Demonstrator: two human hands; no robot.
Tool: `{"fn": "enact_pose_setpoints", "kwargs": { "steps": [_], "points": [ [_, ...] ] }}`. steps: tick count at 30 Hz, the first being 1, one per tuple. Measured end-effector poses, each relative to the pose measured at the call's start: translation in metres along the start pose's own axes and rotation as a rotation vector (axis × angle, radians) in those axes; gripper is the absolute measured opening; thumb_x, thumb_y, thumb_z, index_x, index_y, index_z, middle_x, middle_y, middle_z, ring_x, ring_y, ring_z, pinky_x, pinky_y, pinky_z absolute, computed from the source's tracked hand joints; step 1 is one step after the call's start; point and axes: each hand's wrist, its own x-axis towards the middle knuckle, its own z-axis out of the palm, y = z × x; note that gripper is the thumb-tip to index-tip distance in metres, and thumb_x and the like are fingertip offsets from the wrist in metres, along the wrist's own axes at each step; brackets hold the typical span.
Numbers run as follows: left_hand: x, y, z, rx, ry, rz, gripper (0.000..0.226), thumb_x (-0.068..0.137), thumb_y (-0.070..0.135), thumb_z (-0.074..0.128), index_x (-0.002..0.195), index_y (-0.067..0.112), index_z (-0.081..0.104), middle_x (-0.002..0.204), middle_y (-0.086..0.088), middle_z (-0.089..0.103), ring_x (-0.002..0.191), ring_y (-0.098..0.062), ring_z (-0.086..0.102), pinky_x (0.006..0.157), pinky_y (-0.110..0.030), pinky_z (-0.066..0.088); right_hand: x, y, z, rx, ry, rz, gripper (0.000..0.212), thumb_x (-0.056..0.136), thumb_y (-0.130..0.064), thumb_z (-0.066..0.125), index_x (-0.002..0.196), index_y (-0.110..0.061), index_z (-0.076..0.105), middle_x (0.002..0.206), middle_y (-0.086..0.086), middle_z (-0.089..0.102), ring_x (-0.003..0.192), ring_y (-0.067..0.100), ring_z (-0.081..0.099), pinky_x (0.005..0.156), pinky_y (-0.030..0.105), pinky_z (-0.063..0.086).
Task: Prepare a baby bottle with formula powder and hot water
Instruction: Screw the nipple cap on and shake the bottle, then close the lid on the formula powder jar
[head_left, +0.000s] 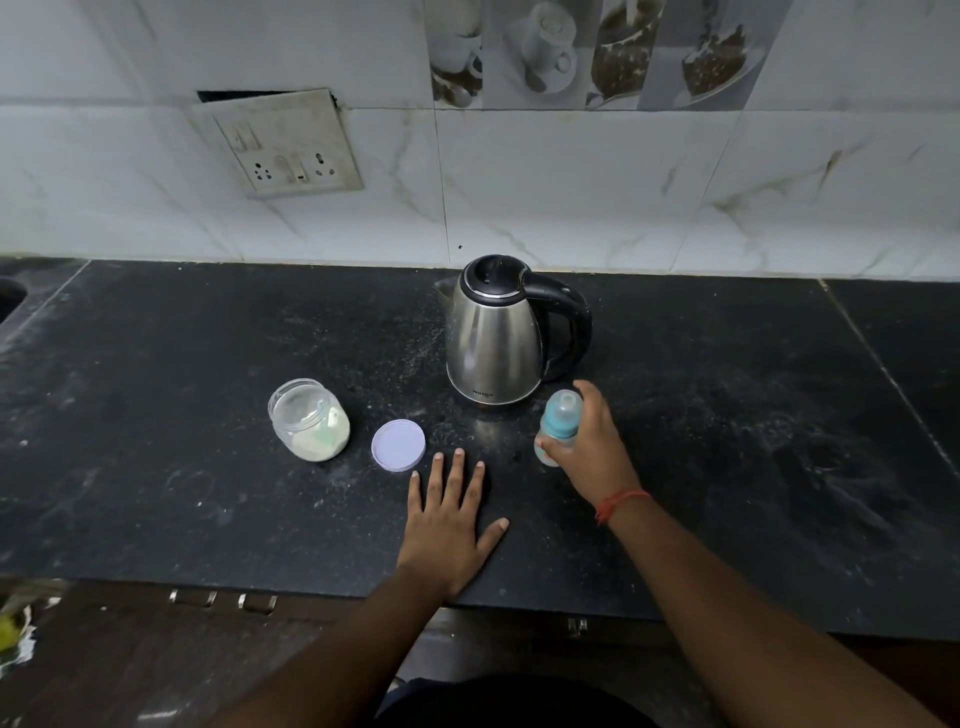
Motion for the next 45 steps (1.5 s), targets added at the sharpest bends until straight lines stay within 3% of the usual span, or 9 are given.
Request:
{"fn": "enact_pose_setpoints", "kwargs": {
  "steps": [7, 14, 19, 23, 29, 33, 37, 42, 45],
  "points": [
    [0.004, -0.004, -0.010, -0.038, 0.034, 0.006, 0.089, 0.092, 0.078, -0.002, 0.163, 0.026, 0.005, 0.172, -0.007, -0.005, 0.158, -0.030, -0.011, 0.126, -0.053, -0.002, -0.006, -0.005, -0.006, 0.025, 0.061, -0.053, 0.105, 0.069, -0.022, 0.092, 0.152, -0.017, 0.028, 0.151, 0.006, 0.029, 0.136, 0.017, 0.038, 0.110, 0.026, 0.032],
    [0.027, -0.023, -0.038, -0.062, 0.108, -0.028, 0.085, 0.095, 0.073, 0.013, 0.163, 0.023, 0.004, 0.171, -0.007, -0.011, 0.157, -0.029, -0.016, 0.127, -0.054, -0.001, -0.012, -0.050, 0.004, -0.106, 0.295, -0.460, 0.057, 0.088, -0.018, 0.074, 0.137, -0.006, 0.048, 0.145, 0.014, 0.041, 0.137, 0.027, 0.044, 0.114, 0.039, 0.040],
    [0.041, -0.068, -0.071, -0.027, 0.197, -0.069, 0.084, 0.097, 0.071, 0.015, 0.164, 0.021, 0.006, 0.172, -0.011, -0.006, 0.158, -0.031, -0.012, 0.127, -0.055, 0.001, -0.010, -0.081, 0.046, -0.087, 0.185, -0.519, 0.047, 0.089, -0.016, 0.072, 0.131, -0.005, 0.055, 0.137, 0.011, 0.048, 0.130, 0.021, 0.049, 0.112, 0.026, 0.037],
    [0.048, -0.117, -0.096, 0.020, 0.273, -0.081, 0.082, 0.099, 0.069, 0.020, 0.163, 0.018, 0.012, 0.171, -0.015, 0.001, 0.158, -0.035, -0.002, 0.126, -0.056, 0.008, 0.003, -0.092, 0.089, -0.122, 0.012, -0.431, 0.049, 0.087, -0.017, 0.072, 0.131, -0.008, 0.052, 0.133, 0.007, 0.047, 0.123, 0.022, 0.052, 0.106, 0.038, 0.046],
    [0.044, -0.166, -0.137, 0.077, 0.416, -0.053, 0.081, 0.099, 0.068, 0.026, 0.163, 0.022, 0.012, 0.172, -0.013, 0.003, 0.159, -0.031, -0.002, 0.127, -0.056, 0.004, 0.015, -0.106, 0.153, -0.395, -0.317, -0.240, 0.071, 0.087, -0.031, 0.072, 0.148, -0.013, 0.040, 0.149, 0.011, 0.037, 0.137, 0.032, 0.040, 0.114, 0.038, 0.033],
    [0.033, -0.213, -0.142, -0.198, 0.370, -0.334, 0.103, 0.088, 0.082, 0.038, 0.164, 0.022, 0.003, 0.172, -0.010, -0.007, 0.158, -0.029, -0.010, 0.126, -0.053, -0.002, 0.022, -0.118, 0.184, -0.701, -0.456, -0.180, 0.086, 0.085, -0.048, 0.072, 0.155, -0.028, 0.028, 0.157, 0.011, 0.027, 0.144, 0.034, 0.031, 0.113, 0.048, 0.035],
    [0.023, -0.239, -0.121, -0.509, 0.212, -0.331, 0.124, 0.077, 0.078, 0.064, 0.163, 0.017, 0.000, 0.173, -0.005, -0.004, 0.159, -0.023, -0.005, 0.128, -0.052, 0.005, 0.028, -0.125, 0.196, -0.838, -0.489, -0.144, 0.071, 0.086, -0.048, 0.072, 0.147, -0.031, 0.040, 0.148, 0.008, 0.037, 0.135, 0.033, 0.038, 0.105, 0.045, 0.041],
    [0.026, -0.242, -0.103, -0.772, 0.084, -0.270, 0.132, 0.066, 0.065, 0.084, 0.163, 0.017, 0.007, 0.171, -0.002, 0.015, 0.158, -0.021, 0.010, 0.127, -0.048, 0.017, 0.034, -0.127, 0.197, -0.749, -0.441, -0.146, 0.066, 0.086, -0.044, 0.073, 0.144, -0.032, 0.044, 0.144, 0.007, 0.039, 0.131, 0.032, 0.040, 0.102, 0.043, 0.046],
    [0.027, -0.241, -0.096, -0.950, 0.067, -0.277, 0.124, 0.059, 0.060, 0.089, 0.156, 0.026, 0.020, 0.152, 0.008, 0.046, 0.141, -0.013, 0.044, 0.120, -0.042, 0.035, 0.034, -0.129, 0.191, -0.640, -0.382, -0.130, 0.068, 0.085, -0.044, 0.073, 0.146, -0.035, 0.042, 0.142, 0.006, 0.038, 0.129, 0.031, 0.041, 0.102, 0.041, 0.045]
  ]
}}
